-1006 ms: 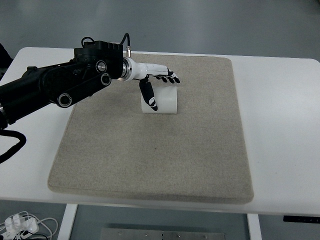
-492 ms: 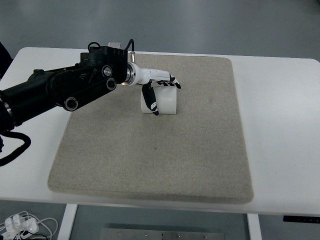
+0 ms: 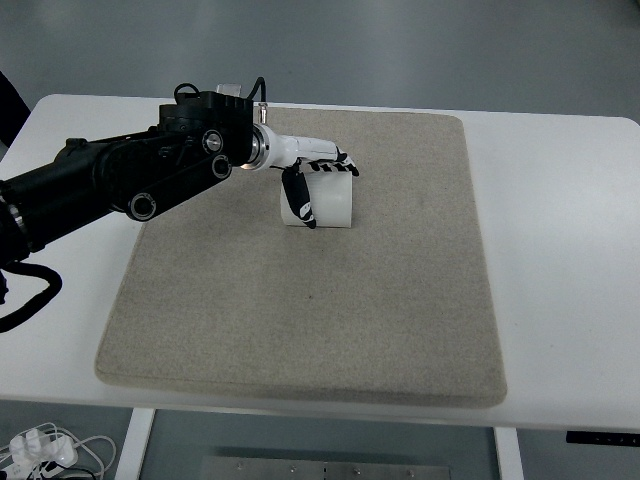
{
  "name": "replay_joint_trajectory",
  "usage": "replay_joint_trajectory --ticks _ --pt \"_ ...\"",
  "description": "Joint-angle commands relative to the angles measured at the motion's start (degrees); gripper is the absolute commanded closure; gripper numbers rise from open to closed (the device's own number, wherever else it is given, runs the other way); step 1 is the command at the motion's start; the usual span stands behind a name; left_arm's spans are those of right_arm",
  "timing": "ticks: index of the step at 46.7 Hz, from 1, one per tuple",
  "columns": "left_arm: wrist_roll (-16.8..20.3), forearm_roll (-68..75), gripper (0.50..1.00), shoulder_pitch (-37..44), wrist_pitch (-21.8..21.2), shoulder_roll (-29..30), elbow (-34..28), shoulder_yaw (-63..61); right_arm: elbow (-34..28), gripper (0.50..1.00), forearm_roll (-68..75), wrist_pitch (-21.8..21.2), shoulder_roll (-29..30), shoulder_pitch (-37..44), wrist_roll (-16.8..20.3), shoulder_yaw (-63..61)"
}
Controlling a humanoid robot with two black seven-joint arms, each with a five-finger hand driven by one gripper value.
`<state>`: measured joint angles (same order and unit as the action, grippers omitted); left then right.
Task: Flip white cup upright
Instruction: 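Close the left hand's fingers around the lying white cup, then lift the cup with the left hand and rotate it open end up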
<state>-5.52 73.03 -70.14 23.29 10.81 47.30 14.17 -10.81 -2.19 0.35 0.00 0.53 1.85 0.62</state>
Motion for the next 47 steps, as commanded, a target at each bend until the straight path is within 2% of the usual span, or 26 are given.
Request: replay_joint_trajectory --ticks 1,2,6,10,11,23,33,47 --pt "-0.01 0.1 0.743 0.01 0.0 -0.08 -0.01 -0.02 0.0 0.548 0.0 0.0 0.0 0.0 0.0 0.0" --pt "-0.01 0.1 0.769 0.01 0.0 -0.17 -0.01 -0.02 0.0 0.548 0.0 0.0 0.0 0.0 0.0 0.0" --pt "-0.01 0.1 0.818 0.01 0.0 -0.35 -0.01 -0.02 0.0 0.548 0.0 0.0 0.0 0.0 0.0 0.0" --pt "-0.01 0.01 0.983 0.01 0.09 -0.26 -0.1 0.07 0.0 0.548 0.0 0.0 0.0 0.0 0.0 0.0" --pt "-0.01 0.01 1.0 -0.08 0.09 -0.26 -0.1 0.07 0.0 0.548 0.0 0.0 0.0 0.0 0.0 0.0" --pt "0.42 -1.83 1.0 -0.7 0.44 0.35 -0.45 1.73 0.0 0.548 0.0 0.0 0.0 0.0 0.0 0.0" --pt "1.74 -11.4 1.0 -0.34 0.97 2.73 -2.56 5.69 0.0 0.548 0.0 0.0 0.0 0.0 0.0 0.0" --pt "10.88 -28.81 1.0 0.71 3.25 5.98 -8.35 6.92 0.0 0.548 0.0 0.0 0.0 0.0 0.0 0.0"
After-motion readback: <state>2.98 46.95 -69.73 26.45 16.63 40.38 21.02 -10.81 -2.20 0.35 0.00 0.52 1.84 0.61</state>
